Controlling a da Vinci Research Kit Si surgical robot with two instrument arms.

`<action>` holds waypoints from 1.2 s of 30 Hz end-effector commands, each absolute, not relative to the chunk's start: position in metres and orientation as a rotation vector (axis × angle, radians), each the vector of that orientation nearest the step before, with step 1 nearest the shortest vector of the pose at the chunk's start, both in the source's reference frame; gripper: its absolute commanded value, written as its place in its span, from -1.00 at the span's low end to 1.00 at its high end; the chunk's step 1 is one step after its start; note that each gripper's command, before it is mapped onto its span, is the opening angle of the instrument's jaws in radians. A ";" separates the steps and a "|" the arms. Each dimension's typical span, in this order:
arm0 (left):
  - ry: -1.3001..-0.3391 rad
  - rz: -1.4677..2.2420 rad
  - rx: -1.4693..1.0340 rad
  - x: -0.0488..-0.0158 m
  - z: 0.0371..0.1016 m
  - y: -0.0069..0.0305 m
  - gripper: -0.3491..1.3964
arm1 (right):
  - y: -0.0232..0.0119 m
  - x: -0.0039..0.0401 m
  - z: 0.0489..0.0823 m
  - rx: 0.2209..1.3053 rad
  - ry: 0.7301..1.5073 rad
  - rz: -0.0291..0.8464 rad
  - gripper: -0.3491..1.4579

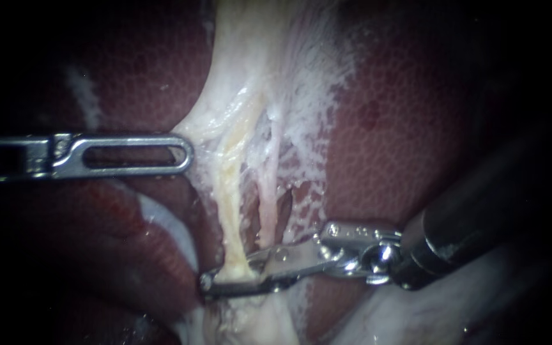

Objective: Going back first clip left tube

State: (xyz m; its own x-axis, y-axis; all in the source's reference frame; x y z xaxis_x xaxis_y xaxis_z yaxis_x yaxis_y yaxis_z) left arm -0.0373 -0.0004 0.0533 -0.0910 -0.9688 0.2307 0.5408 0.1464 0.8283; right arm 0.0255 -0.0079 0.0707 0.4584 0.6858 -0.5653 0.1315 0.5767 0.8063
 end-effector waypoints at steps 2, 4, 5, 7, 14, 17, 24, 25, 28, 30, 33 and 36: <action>-0.978 -1.384 0.575 -0.0373 0.0533 -0.0004 -1.00 | -0.0079 0.0255 0.0707 0.921 1.064 0.409 -1.00; -0.978 -1.384 0.575 -0.0373 0.0533 -0.0004 -1.00 | -0.0079 0.0255 0.0707 0.921 1.064 0.409 -1.00; -0.978 -1.384 0.575 -0.0373 0.0533 -0.0004 -1.00 | -0.0079 0.0255 0.0707 0.921 1.064 0.409 -1.00; -0.978 -1.384 0.575 -0.0373 0.0533 -0.0004 -1.00 | -0.0079 0.0255 0.0707 0.921 1.064 0.409 -1.00; -0.978 -1.385 0.575 -0.0373 0.0533 -0.0004 -1.00 | -0.0079 0.0256 0.0706 0.924 1.064 0.407 -0.52; -0.978 -1.385 0.575 -0.0373 0.0532 -0.0005 -1.00 | -0.0078 0.0257 0.0706 0.917 1.081 0.395 -0.24; -0.977 -1.386 0.575 -0.0374 0.0528 -0.0006 -1.00 | -0.0074 0.0264 0.0704 0.795 1.197 0.250 0.00; -0.977 -1.386 0.575 -0.0374 0.0527 -0.0006 -1.00 | -0.0073 0.0264 0.0704 0.769 1.205 0.239 0.02; -0.977 -1.386 0.575 -0.0374 0.0527 -0.0005 -1.00 | -0.0068 0.0262 0.0702 0.714 1.227 0.200 0.04; -0.977 -1.386 0.575 -0.0374 0.0526 -0.0005 -1.00 | -0.0062 0.0259 0.0700 0.674 1.244 0.166 0.05; -0.977 -1.387 0.575 -0.0374 0.0526 -0.0006 -1.00 | -0.0054 0.0254 0.0695 0.642 1.261 0.138 0.05; -0.977 -1.387 0.575 -0.0374 0.0525 -0.0006 -1.00 | -0.0049 0.0249 0.0691 0.620 1.269 0.121 0.05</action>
